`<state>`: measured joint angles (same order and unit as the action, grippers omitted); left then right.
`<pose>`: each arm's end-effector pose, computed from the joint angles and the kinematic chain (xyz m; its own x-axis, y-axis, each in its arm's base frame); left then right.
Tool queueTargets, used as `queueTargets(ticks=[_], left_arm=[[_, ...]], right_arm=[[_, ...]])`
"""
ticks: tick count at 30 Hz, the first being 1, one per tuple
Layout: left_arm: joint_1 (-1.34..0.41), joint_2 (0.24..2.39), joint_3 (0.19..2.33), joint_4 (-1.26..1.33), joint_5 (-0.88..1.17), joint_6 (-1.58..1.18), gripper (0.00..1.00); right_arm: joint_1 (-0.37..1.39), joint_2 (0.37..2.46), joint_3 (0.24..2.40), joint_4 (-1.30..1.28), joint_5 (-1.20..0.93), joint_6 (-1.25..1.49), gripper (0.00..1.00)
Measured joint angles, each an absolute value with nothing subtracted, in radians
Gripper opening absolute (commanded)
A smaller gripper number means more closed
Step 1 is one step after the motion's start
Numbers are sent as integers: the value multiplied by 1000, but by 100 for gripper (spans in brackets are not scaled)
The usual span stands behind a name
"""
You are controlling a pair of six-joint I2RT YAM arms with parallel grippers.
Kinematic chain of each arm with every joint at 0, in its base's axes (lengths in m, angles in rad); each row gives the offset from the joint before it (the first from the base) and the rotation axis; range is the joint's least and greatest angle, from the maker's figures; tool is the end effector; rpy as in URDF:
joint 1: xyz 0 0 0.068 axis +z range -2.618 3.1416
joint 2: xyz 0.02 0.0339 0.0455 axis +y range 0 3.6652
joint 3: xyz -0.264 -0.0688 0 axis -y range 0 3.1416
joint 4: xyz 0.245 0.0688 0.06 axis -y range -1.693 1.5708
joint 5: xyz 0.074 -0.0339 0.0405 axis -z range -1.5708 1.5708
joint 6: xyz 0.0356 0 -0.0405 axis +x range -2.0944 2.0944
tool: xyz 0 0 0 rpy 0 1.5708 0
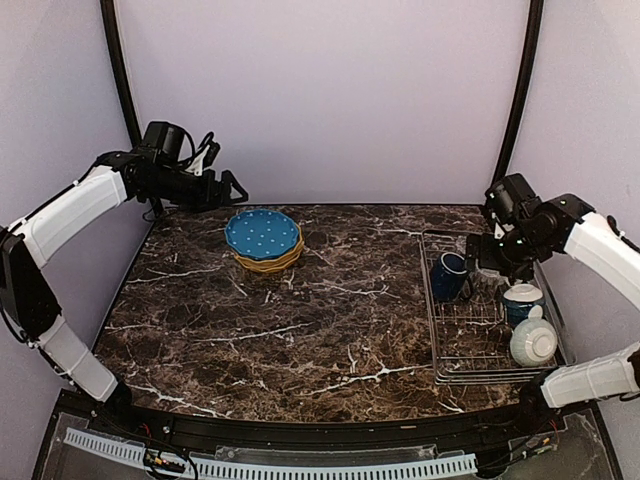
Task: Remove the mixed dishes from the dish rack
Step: Grab the plate from the dish rack.
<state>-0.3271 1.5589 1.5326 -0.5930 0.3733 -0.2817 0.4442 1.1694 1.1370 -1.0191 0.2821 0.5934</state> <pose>0.3278 -0.1249 0.3688 -0.6894 -0.0394 -0.7233 0.4047 0.8072 -0.4297 0.2005 0.0845 0.3146 -0.8110 0.2089 -0.5466 0.1996 0.9768 0.0771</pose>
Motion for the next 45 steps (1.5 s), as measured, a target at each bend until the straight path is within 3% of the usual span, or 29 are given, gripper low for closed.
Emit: queueTargets(ticks=[7, 13, 21, 32, 39, 42, 43, 45], left_arm=[[-324, 1558, 1498, -590, 376, -271, 95], [-324, 1558, 1493, -570, 388, -272, 95], [-325, 1562, 1483, -565, 391, -272, 95], [-325, 1621, 1482, -562, 392, -272, 95], [-325, 1626, 1482, -562, 397, -272, 95], [-325, 1627, 1482, -562, 402, -272, 95], [-325, 1627, 1482, -562, 402, -272, 95], [-325, 1627, 1482, -562, 404, -272, 95]], right_arm=[[330, 1157, 1110, -989, 131, 581, 94], [308, 1315, 1124, -875, 14, 528, 92], [269, 1537, 1263, -766, -19, 400, 79], [252, 1593, 1253, -713, -22, 352, 81], [252, 1599, 1211, -661, -21, 350, 76], [252, 1603, 1211, -649, -20, 349, 81], [252, 1606, 1211, -648, -20, 348, 89], [252, 1613, 1211, -649, -22, 352, 97]])
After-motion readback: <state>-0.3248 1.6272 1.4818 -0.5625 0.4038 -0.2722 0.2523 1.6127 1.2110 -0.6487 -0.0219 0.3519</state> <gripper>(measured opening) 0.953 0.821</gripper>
